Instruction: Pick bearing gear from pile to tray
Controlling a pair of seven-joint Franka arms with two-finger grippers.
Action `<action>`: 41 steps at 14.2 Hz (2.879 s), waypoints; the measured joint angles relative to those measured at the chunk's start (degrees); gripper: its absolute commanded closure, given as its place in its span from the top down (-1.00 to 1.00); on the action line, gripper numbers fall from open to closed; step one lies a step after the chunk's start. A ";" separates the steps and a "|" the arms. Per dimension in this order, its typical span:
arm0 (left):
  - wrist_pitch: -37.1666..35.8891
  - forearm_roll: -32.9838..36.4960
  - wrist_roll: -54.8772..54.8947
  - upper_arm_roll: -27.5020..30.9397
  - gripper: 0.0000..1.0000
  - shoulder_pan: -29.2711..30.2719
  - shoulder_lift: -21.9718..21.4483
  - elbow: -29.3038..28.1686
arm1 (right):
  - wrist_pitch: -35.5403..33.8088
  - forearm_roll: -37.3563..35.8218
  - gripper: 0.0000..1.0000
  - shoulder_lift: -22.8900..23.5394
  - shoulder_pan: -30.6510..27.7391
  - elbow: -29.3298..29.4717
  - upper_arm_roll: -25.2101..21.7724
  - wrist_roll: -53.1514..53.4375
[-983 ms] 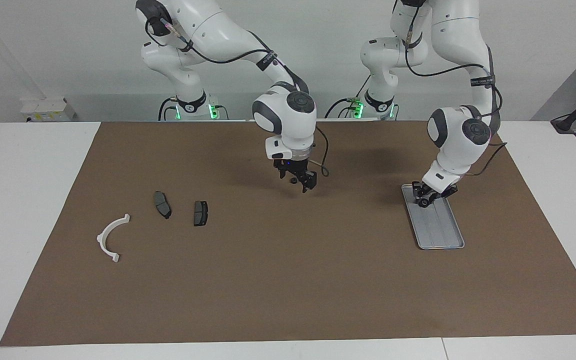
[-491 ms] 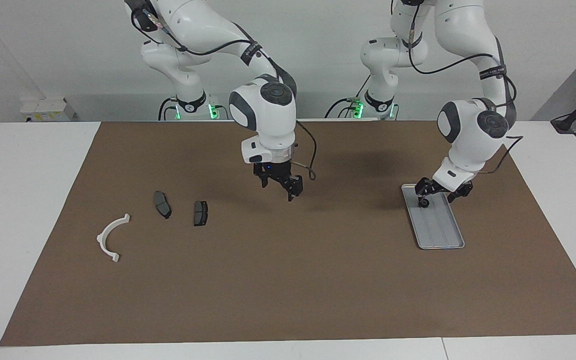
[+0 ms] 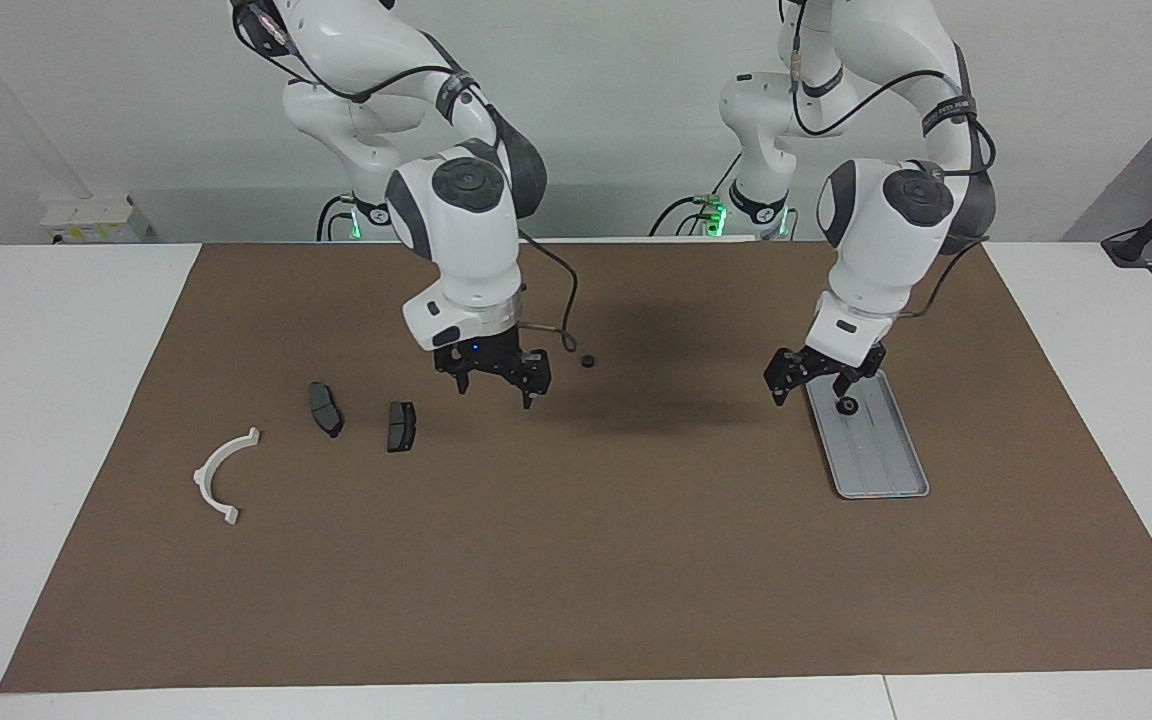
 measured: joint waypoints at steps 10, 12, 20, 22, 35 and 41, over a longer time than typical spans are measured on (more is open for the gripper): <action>-0.13 -0.03 -19.67 -0.08 1.00 -15.74 -0.11 -1.98 | -6.85 1.44 1.00 -2.70 -6.97 3.86 -1.60 -34.01; 0.63 -0.03 -22.96 -0.09 1.00 -19.21 0.02 -3.54 | -8.31 4.65 1.00 -4.97 -4.88 3.90 -5.91 -37.34; 11.89 -0.03 -28.09 -0.11 1.00 -24.81 7.48 -7.18 | -17.48 9.31 1.00 -13.20 1.87 3.81 -18.21 -42.77; 11.94 -0.03 -28.12 -0.09 1.00 -25.98 8.43 -7.73 | -18.99 9.35 1.00 -15.02 1.88 3.19 -18.63 -42.41; 14.74 -0.03 -28.88 0.02 1.00 -29.83 8.07 -12.20 | -24.66 9.36 1.00 -21.71 1.91 0.04 -21.15 -40.51; 16.34 -0.03 -29.74 -0.01 1.00 -31.75 8.03 -12.20 | -24.66 11.29 1.00 -21.71 1.79 -0.22 -21.69 -38.42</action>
